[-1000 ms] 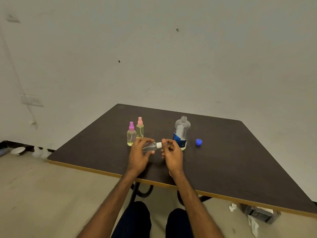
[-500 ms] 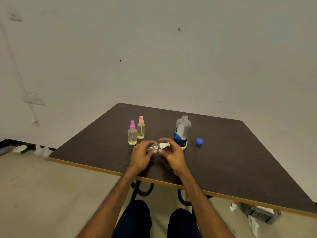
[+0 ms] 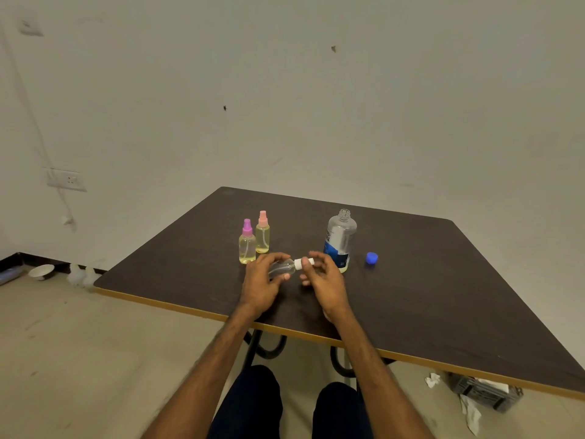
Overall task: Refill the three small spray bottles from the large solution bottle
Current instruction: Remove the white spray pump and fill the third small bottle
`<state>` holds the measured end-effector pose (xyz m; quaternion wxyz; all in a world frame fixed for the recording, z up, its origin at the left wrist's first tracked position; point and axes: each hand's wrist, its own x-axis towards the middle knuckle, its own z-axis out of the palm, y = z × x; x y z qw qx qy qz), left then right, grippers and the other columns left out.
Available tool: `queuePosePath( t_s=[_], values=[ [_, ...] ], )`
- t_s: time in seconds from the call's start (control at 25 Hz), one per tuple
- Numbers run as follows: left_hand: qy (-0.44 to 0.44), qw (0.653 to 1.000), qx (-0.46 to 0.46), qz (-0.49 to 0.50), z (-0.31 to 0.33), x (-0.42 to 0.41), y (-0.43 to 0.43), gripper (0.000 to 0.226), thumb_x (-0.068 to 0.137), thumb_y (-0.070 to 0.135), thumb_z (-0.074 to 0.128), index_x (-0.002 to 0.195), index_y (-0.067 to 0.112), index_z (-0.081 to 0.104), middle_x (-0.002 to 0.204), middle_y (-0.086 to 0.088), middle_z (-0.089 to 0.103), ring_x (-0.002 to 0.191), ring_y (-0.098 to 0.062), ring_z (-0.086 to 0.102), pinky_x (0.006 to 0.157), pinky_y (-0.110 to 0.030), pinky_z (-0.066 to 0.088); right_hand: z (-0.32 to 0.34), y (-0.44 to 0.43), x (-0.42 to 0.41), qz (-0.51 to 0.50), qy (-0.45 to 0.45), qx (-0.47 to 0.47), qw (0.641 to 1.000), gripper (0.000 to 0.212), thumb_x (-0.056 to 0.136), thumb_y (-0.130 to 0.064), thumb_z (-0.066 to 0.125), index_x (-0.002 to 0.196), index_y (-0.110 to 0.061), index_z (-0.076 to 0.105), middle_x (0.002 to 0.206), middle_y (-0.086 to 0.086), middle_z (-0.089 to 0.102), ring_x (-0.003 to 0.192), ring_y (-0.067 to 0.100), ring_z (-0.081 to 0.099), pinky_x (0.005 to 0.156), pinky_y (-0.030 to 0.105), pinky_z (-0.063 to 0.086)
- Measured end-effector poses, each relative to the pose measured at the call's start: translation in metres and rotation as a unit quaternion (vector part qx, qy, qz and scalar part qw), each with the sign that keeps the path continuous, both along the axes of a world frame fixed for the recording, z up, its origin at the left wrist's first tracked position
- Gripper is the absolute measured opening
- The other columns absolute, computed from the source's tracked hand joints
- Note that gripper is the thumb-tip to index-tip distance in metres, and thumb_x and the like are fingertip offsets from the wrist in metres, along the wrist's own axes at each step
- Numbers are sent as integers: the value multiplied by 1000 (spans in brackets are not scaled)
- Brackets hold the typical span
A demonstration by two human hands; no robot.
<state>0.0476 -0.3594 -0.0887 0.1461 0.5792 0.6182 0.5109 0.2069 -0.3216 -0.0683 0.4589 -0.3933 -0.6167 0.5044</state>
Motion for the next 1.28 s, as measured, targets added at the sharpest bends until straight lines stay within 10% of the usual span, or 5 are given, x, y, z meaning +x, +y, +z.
queuePosePath(
  t_s=[0.12,0.24,0.48,1.04,1.28],
  values=[
    [23,1000,-16,-2,-1,0,0,50,79,17,79,112,48,59,118,14,61,116,-12,56,101,-46,49,-2,-2,0,-19,-61,39,997,16,92,-22,66,107,-22,65,96,-2,71,84,13,68,73,25,58],
    [13,1000,-12,11,-1,0,-1,48,79,16,79,111,46,59,119,12,61,117,-13,54,101,-46,49,-5,2,6,62,-36,58,996,48,86,2,66,123,-30,62,122,-11,62,113,6,59,91,26,53],
    [30,999,-23,16,3,3,-5,44,82,13,77,116,35,62,124,9,58,121,-14,47,105,-42,45,-5,-1,-1,-30,-62,45,997,17,89,-28,69,105,-22,66,90,0,72,79,17,69,72,28,59],
    [-167,980,43,99,18,6,-15,38,89,13,71,123,21,57,122,9,52,114,-7,51,82,-13,44,1,-5,6,-191,23,75,978,24,91,-18,67,113,-24,59,104,-14,63,95,1,61,77,15,50],
    [-143,988,2,51,20,-1,-15,36,85,18,77,115,20,58,112,9,61,110,-8,56,86,-17,44,-3,7,-16,-177,-180,146,957,26,89,-19,69,111,-19,54,100,-2,65,87,11,64,69,14,48]
  ],
)
